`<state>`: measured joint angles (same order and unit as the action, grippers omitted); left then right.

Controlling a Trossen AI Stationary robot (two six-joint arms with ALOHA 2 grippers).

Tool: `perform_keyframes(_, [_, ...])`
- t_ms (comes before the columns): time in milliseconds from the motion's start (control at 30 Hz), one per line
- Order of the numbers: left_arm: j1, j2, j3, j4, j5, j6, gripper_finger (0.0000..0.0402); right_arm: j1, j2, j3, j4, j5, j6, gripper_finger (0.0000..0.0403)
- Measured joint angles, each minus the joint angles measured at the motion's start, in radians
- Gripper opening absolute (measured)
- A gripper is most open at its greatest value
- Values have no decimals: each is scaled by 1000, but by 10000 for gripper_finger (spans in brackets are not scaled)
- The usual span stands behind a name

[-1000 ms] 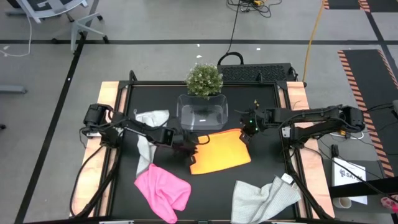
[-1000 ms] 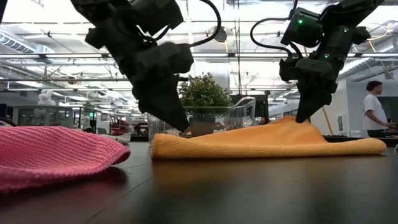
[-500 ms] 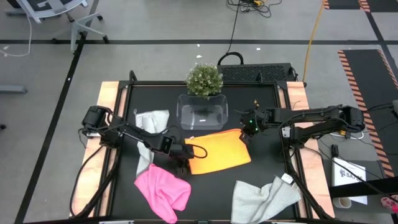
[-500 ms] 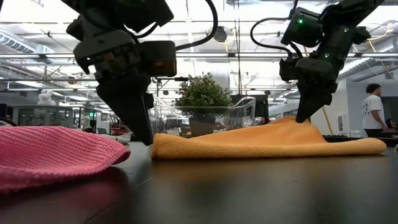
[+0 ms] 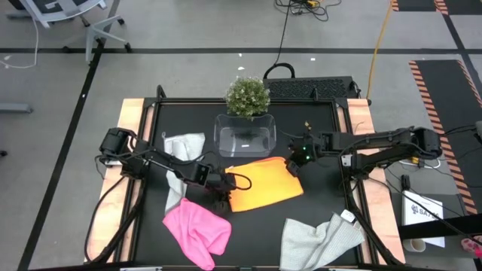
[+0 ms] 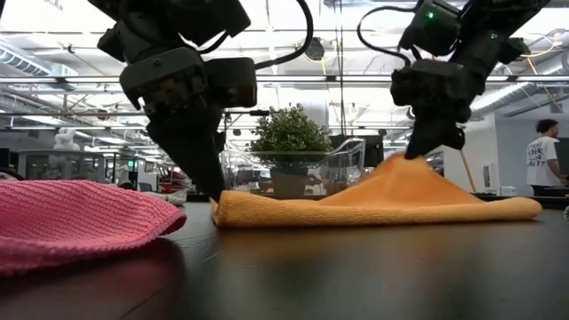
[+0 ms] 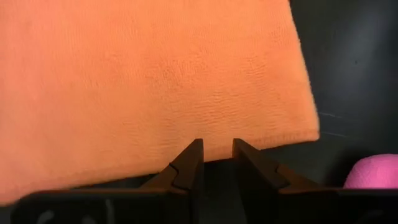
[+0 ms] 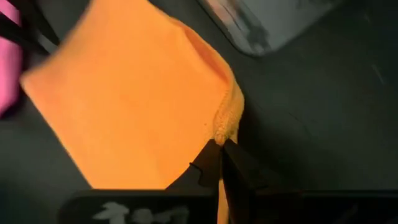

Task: Fold microfiber towels
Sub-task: Fold the orange microfiber towel on the table

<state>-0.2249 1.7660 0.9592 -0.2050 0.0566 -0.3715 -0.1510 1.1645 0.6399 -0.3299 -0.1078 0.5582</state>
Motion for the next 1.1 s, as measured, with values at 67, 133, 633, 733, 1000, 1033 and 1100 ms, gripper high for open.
perform_keyframes(67, [0,0,0,0,-6,9,88,15,0,0,32,0,34,0])
perform_keyframes(133, [0,0,0,0,-9,15,88,34,0,0,60,-1,73,0])
perform_keyframes(633, [24,68,0,86,-72,77,88,140,0,105,346,4,270,0])
perform_keyframes(733, [23,99,3,140,-65,55,88,140,19,105,384,4,313,0])
perform_keyframes(1000, [26,109,2,175,-75,95,88,159,240,105,627,-26,381,0])
perform_keyframes(1033, [27,109,2,180,-72,100,88,162,272,105,684,-27,393,0])
perform_keyframes(1100, [27,109,2,181,-70,117,88,166,338,109,806,-27,414,0])
